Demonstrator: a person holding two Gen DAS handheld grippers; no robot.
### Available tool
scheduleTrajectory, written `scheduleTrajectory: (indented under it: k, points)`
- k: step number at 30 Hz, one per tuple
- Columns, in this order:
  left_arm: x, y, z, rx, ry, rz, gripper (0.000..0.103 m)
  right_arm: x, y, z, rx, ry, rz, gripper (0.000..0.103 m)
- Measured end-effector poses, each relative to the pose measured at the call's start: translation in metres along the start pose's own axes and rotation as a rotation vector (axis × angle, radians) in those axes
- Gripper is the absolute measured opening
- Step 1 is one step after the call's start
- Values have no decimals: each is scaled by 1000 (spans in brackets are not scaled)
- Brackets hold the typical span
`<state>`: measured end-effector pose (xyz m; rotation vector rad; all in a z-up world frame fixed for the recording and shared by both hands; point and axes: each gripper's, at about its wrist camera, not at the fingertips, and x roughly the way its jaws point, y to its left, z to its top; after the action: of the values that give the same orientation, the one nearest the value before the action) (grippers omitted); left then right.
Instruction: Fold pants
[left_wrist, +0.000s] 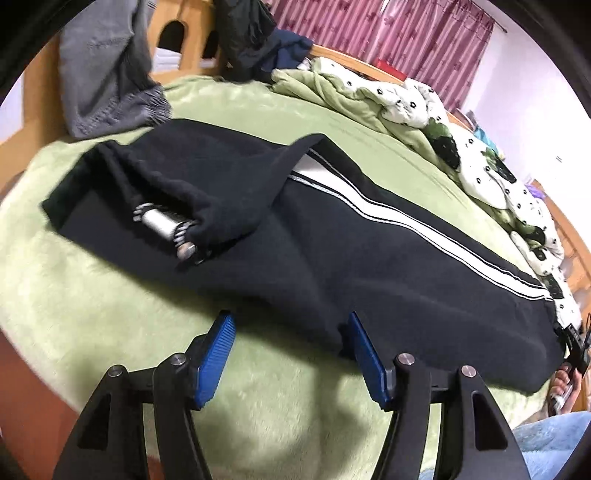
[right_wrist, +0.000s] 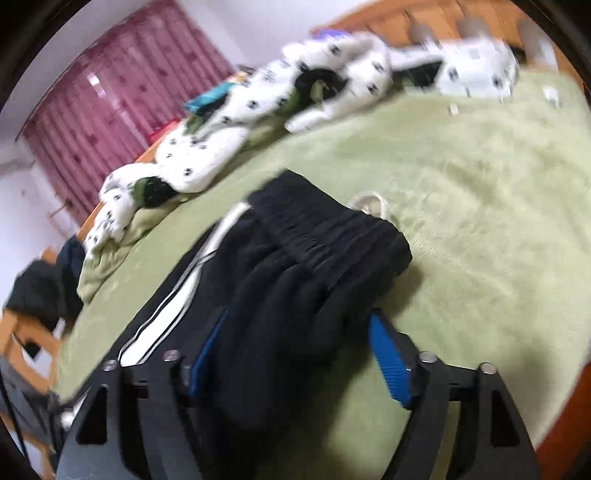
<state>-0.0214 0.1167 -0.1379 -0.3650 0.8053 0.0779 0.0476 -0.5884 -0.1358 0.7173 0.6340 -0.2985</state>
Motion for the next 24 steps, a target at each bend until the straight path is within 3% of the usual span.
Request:
scheduleTrajectory:
  k: [2, 3, 4, 6, 9, 14, 19, 20, 21, 22, 24]
  points:
    - [-7, 3, -4, -10, -16, 27, 61, 9, -3, 8, 27, -4, 9, 75]
    - [-11, 4, -4, -12, -22, 36, 61, 9, 0, 12, 17, -15, -2, 69]
    - [-15, 5, -5, -14, -30, 45, 61, 7, 3, 16, -5, -38, -25, 55]
    - [-27, 8, -3, -22, -70, 87, 61, 0, 8, 25, -53, -65, -11, 51]
    - [-39, 11, 4, -16, -107, 92, 61, -16, 5, 35, -46, -145, 52, 43]
    - [-36, 8, 22, 69, -129, 147, 60, 6, -2, 25, -47, -56, -24, 50]
    - [-6, 4, 36, 138, -86, 205, 59, -16, -13, 17, -57, -25, -10, 56]
    - [0, 6, 38, 132, -86, 203, 55, -24, -11, 14, -83, -18, -25, 56]
    - [5, 9, 40, 121, -103, 202, 38, -29, -10, 10, -106, -14, -41, 56]
    - [7, 11, 44, 117, -123, 215, 29, -37, -7, 6, -139, -13, -68, 56]
    - [10, 15, 56, 122, -151, 210, 26, -52, 2, -4, -210, -18, -130, 56]
